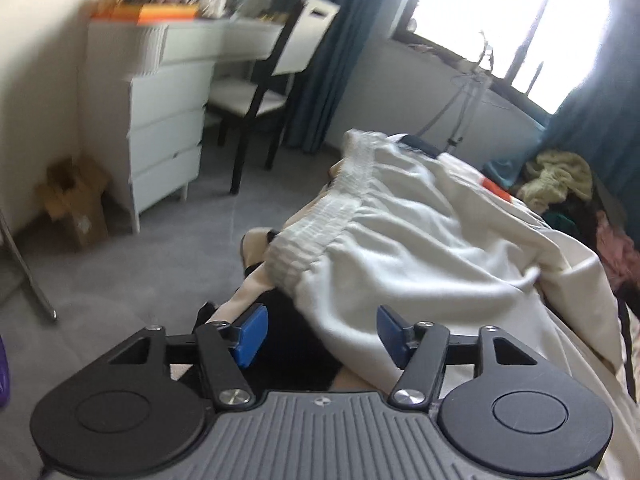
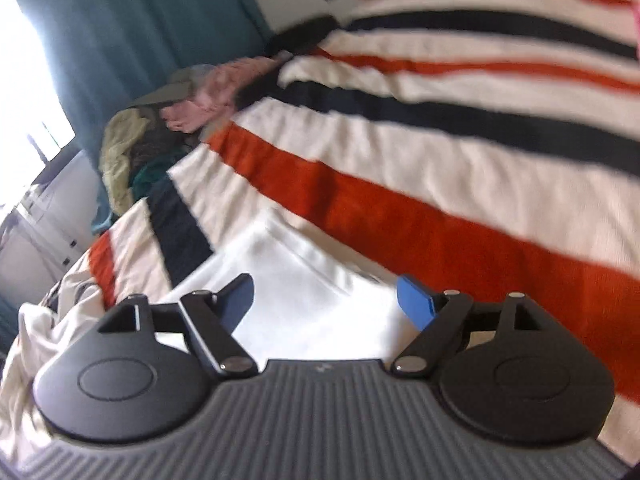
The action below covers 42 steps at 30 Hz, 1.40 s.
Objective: Fold clothes
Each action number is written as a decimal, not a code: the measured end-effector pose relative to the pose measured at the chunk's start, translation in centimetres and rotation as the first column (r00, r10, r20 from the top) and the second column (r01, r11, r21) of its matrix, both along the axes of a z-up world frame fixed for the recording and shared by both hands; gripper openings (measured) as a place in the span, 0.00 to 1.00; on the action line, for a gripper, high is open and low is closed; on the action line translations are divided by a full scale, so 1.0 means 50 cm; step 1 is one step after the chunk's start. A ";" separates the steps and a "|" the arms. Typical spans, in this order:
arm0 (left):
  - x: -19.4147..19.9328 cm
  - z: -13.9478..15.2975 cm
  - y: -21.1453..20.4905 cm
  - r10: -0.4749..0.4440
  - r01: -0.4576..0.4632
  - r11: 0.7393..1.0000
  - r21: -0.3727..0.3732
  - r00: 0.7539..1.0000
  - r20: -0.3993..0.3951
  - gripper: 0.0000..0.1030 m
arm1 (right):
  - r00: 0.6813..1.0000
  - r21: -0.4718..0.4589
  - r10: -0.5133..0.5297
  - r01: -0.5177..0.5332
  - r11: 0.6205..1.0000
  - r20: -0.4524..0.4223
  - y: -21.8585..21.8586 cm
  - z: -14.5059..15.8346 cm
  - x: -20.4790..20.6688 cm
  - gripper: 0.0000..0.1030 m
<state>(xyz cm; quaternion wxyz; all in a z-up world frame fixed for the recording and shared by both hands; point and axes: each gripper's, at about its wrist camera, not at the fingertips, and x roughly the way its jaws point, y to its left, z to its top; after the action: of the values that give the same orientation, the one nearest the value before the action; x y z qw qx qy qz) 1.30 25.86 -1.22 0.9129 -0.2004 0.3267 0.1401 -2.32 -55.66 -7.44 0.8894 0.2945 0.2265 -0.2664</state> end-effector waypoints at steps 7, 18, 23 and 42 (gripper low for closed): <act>-0.011 0.086 -0.129 -0.130 0.120 0.987 0.109 0.987 0.093 0.78 | 0.983 -0.092 0.149 -0.140 0.986 0.103 0.132 0.139 -0.003 0.78; 0.036 0.136 -0.413 -0.339 0.313 0.932 0.181 0.930 0.142 0.79 | 0.895 -0.098 0.367 -0.353 0.930 0.255 0.426 0.233 0.015 0.78; 0.118 0.100 -0.536 -0.436 0.414 0.896 0.162 0.891 0.129 0.80 | 0.898 -0.101 0.348 -0.333 0.938 0.269 0.481 0.189 0.016 0.78; 0.645 -0.176 -1.030 -0.527 0.532 0.831 0.162 0.847 -0.077 0.78 | 0.983 -0.038 0.013 -0.006 0.999 0.182 0.413 -0.006 0.095 0.78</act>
<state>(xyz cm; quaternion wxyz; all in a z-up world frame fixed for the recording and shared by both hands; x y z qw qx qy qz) 33.57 -25.63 -10.04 0.9253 -0.0183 0.3689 -0.0865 2.45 -35.01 -7.74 0.9130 0.3000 0.1403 -0.2383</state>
